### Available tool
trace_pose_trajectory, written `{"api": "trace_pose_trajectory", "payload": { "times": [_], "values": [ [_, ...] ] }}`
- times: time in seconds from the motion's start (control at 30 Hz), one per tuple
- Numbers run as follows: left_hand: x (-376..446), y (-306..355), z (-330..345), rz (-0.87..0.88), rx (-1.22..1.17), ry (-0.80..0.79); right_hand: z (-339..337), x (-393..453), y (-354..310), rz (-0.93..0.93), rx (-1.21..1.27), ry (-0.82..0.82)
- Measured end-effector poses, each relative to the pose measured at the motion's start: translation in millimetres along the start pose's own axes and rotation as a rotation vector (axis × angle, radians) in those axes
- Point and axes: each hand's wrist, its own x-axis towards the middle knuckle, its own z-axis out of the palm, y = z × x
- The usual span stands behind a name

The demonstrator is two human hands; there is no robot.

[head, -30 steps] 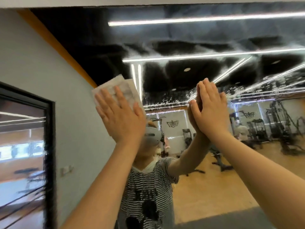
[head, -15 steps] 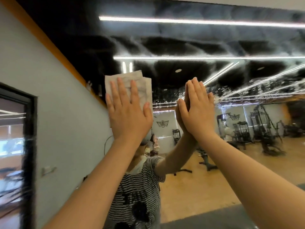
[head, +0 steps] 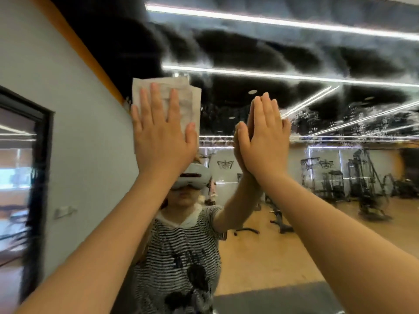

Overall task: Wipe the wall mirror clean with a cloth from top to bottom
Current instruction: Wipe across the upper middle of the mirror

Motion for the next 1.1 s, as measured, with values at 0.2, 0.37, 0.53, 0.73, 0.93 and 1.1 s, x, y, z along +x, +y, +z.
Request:
{"api": "trace_pose_trajectory", "payload": {
  "times": [0.2,0.37,0.53,0.73,0.93,1.1],
  "values": [
    [-1,3,-3,-0.023,0.006,-0.004,-1,0,1,-0.023,-0.052,-0.06],
    [2,5,-3,-0.04,0.015,-0.017,-1,3,4,-0.027,-0.068,-0.073],
    [2,5,0,-0.047,0.029,0.002,-2,3,5,-0.044,-0.054,-0.086],
    [2,3,0,-0.037,0.043,0.014,-7,4,5,-0.08,-0.025,-0.134],
    [1,2,0,-0.025,0.046,0.005,-31,15,50,-0.256,-0.038,-0.142],
    [2,2,0,-0.025,0.062,-0.006,-54,31,144,-0.203,-0.096,-0.04]
  ]
}}
